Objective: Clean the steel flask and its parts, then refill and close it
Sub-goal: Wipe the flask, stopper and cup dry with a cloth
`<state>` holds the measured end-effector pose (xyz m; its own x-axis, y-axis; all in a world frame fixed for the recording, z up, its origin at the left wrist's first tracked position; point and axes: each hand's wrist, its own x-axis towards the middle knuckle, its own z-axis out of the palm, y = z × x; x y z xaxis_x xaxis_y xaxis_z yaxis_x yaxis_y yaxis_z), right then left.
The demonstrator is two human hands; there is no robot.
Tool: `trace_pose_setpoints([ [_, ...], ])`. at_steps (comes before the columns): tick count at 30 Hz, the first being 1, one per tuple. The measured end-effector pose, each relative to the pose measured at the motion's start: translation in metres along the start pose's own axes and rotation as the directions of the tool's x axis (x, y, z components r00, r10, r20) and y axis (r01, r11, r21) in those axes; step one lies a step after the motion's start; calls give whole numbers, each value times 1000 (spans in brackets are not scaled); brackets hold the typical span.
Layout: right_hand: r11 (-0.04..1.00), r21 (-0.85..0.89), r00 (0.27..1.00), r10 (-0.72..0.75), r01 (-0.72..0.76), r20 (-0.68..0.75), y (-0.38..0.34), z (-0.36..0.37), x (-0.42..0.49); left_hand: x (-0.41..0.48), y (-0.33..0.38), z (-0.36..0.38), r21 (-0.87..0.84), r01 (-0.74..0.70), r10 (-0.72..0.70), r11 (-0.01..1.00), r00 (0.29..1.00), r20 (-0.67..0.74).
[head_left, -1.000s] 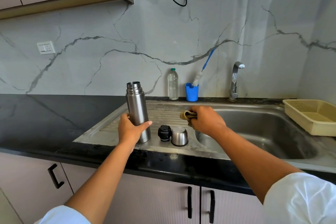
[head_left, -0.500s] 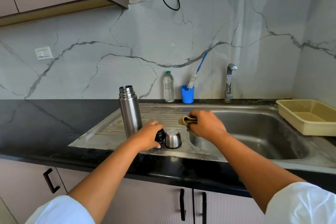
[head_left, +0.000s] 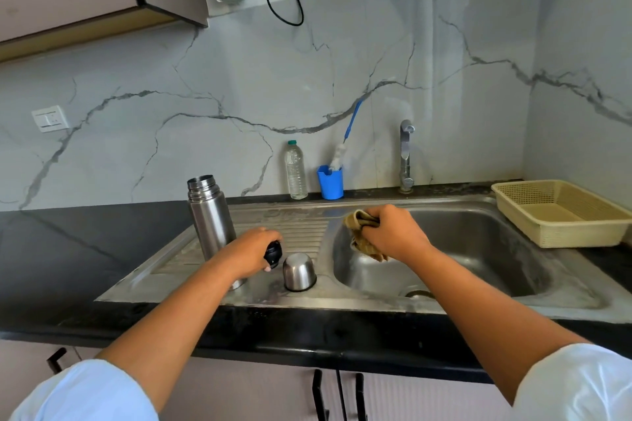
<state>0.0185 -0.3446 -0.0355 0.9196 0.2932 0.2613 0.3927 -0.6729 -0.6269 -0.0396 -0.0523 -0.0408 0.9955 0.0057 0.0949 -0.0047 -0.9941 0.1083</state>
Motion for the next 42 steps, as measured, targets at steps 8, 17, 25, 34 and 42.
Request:
trace_pose_setpoints([
  [8, 627, 747, 960, 275, -222, 54, 46, -37, 7, 30, 82, -31, -682, -172, -62, 711, 951, -304],
  [17, 319, 923, 965, 216, -217, 152, 79, -76, 17, 82, 188, 26, -911, -239, -32, 336, 964, -265],
  [25, 176, 955, 894, 424, -239, 146, 125, -58, 32, 119, 218, 54, -953, -218, -116, 211, 962, -246],
  [34, 281, 940, 942, 320, -195, 100, 132, -52, 42, 132, 222, 82, -930, -257, -37, 262, 960, -276],
  [42, 270, 950, 985, 108, -159, 134, 126, -58, 38, 138, 218, 82, -903, -303, 44, 304, 951, -305],
])
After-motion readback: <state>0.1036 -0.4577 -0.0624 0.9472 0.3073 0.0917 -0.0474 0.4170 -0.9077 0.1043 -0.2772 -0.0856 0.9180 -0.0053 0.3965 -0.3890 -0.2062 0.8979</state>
